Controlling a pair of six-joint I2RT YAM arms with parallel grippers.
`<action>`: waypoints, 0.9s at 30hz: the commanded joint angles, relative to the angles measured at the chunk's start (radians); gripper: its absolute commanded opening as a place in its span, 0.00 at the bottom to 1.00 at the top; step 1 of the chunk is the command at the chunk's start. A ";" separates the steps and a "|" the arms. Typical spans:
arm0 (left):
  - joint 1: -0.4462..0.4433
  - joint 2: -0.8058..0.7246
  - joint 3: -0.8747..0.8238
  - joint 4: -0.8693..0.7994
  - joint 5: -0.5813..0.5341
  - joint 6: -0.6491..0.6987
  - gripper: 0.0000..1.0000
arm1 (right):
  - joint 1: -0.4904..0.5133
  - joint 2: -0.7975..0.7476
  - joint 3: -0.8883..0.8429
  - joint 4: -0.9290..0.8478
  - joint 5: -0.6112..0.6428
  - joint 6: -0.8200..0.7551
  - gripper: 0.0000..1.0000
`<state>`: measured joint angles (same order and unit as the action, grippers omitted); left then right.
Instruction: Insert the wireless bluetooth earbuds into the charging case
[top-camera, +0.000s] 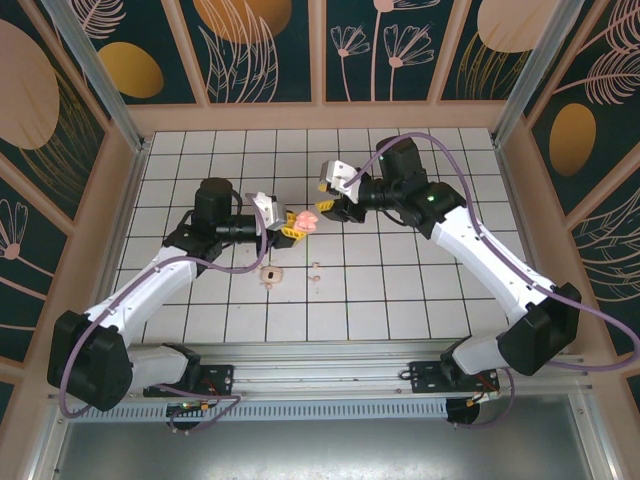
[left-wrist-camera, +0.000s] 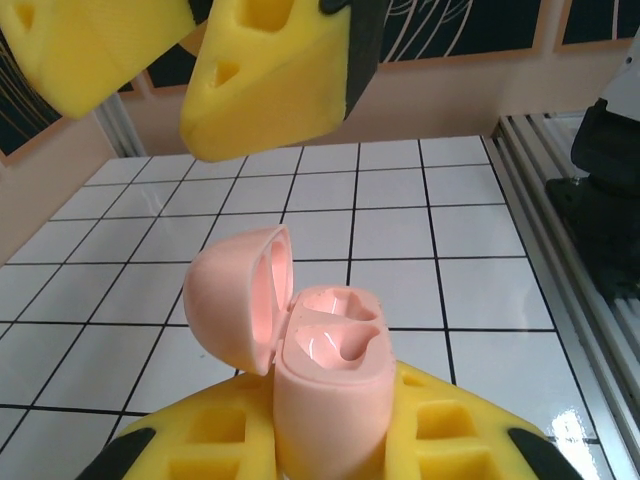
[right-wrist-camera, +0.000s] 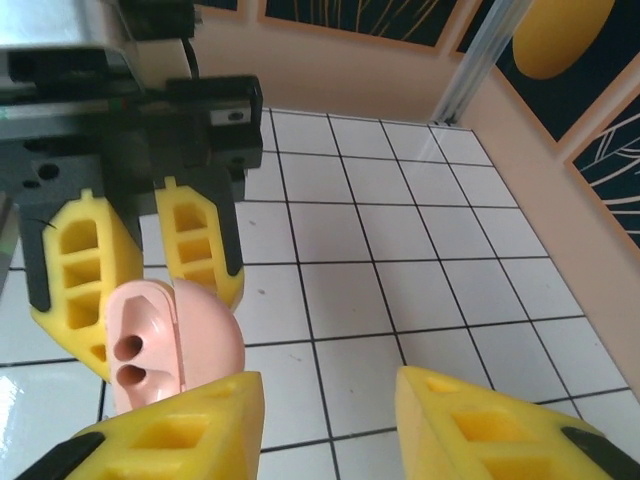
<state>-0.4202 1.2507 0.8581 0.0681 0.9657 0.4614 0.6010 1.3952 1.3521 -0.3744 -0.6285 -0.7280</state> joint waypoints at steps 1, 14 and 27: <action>-0.005 -0.013 -0.038 0.171 0.029 -0.139 0.13 | -0.027 -0.061 -0.043 0.102 -0.076 0.120 0.41; 0.097 0.053 -0.264 0.811 -0.088 -0.701 0.10 | -0.048 -0.112 -0.125 0.029 0.245 0.653 0.44; 0.165 0.057 -0.492 1.087 -0.447 -0.983 0.09 | 0.011 0.065 -0.106 -0.251 0.330 1.409 0.51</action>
<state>-0.2569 1.3239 0.3943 1.0489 0.6468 -0.4427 0.5934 1.4273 1.2354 -0.5152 -0.3038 0.4000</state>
